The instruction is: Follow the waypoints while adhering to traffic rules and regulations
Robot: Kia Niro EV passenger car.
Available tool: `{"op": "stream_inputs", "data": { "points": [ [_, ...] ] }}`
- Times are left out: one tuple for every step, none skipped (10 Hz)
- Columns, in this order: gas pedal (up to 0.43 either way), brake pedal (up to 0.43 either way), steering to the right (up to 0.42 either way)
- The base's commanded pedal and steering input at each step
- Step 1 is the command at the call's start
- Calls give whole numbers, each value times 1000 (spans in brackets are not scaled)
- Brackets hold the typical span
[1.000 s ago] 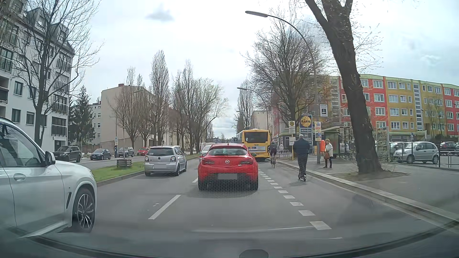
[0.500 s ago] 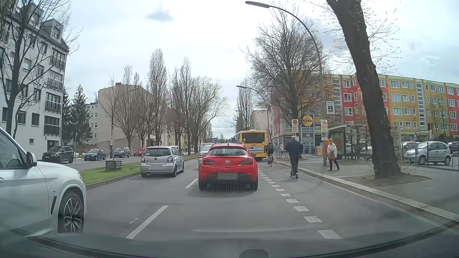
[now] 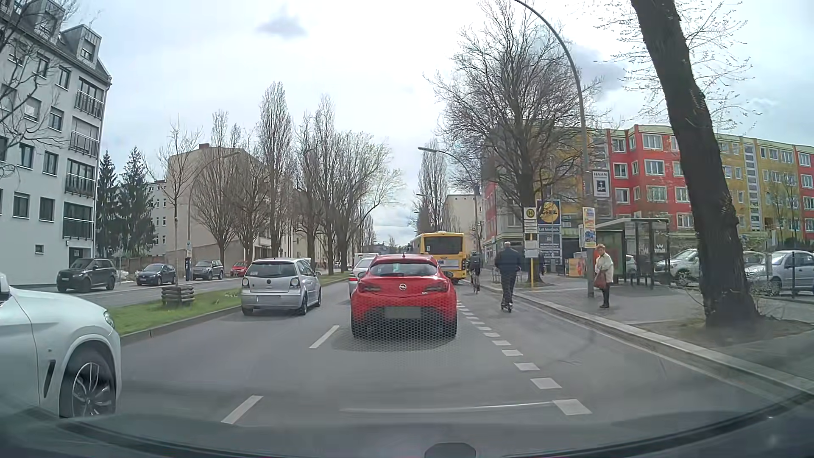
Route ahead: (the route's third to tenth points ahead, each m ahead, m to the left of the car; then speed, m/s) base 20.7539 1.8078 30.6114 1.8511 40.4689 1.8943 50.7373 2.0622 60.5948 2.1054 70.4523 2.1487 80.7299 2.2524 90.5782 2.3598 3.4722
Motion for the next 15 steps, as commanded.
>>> {"op": "stream_inputs", "data": {
  "points": [
    [20, 0, 8],
    [8, 0, 8],
    [8, 0, 7],
    [8, 0, 7],
    [8, 0, 7],
    [8, 0, 5],
    [8, 0, 3],
    [8, 0, 0],
    [8, 0, -2],
    [8, 0, -5],
    [8, 0, -5],
    [8, 0, -5],
    [8, 0, -5],
    [8, 0, -5],
    [8, 0, -5]
  ]
}}
